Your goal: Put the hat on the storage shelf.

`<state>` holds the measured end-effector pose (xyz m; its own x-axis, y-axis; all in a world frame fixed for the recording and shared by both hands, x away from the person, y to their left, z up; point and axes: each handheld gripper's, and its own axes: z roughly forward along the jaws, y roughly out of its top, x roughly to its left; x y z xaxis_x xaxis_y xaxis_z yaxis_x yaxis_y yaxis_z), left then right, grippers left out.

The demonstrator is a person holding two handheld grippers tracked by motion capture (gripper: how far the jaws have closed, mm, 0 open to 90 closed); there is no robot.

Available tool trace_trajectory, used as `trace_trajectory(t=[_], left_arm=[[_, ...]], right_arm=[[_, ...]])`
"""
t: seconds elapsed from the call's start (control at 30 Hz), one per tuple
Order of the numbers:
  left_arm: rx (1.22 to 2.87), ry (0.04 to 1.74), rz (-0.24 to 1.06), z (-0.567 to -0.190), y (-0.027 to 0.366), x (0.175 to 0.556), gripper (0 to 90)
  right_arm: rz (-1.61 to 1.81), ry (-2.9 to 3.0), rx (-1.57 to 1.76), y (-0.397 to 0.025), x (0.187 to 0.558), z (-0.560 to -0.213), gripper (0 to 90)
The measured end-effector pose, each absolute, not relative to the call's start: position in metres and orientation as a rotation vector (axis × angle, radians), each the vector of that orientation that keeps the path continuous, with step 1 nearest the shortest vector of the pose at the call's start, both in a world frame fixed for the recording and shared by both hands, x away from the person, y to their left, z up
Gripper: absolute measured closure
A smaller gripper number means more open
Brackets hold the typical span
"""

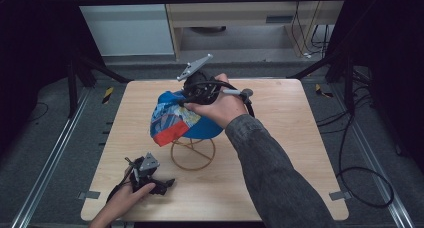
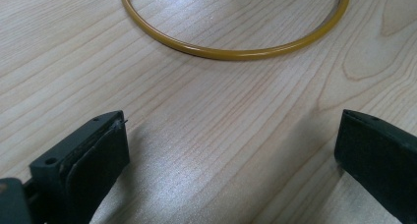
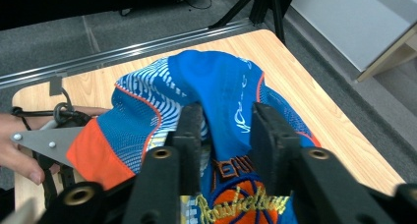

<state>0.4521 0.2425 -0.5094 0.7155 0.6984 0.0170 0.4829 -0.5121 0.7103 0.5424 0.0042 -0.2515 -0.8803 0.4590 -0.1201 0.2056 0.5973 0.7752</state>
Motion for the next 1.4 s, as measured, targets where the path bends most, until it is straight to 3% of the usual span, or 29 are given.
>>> trace_trajectory(t=[0.27,0.6,1.03,1.4], left_arm=[[2.214,0.892,0.394,-0.509,0.242,0.452,0.0],[2.213,0.893,0.395,-0.509,0.242,0.452,0.0],[2.213,0.892,0.393,-0.509,0.242,0.452,0.0],[2.213,0.892,0.393,-0.509,0.242,0.452,0.0]], right_arm=[[1.158,2.513,0.566,0.002,0.542,-0.252,49.7],[1.187,2.504,0.577,0.0,0.537,-0.252,40.0],[1.19,2.469,0.61,-0.004,0.529,-0.248,15.3],[1.206,2.448,0.635,-0.018,0.522,-0.248,6.6]])
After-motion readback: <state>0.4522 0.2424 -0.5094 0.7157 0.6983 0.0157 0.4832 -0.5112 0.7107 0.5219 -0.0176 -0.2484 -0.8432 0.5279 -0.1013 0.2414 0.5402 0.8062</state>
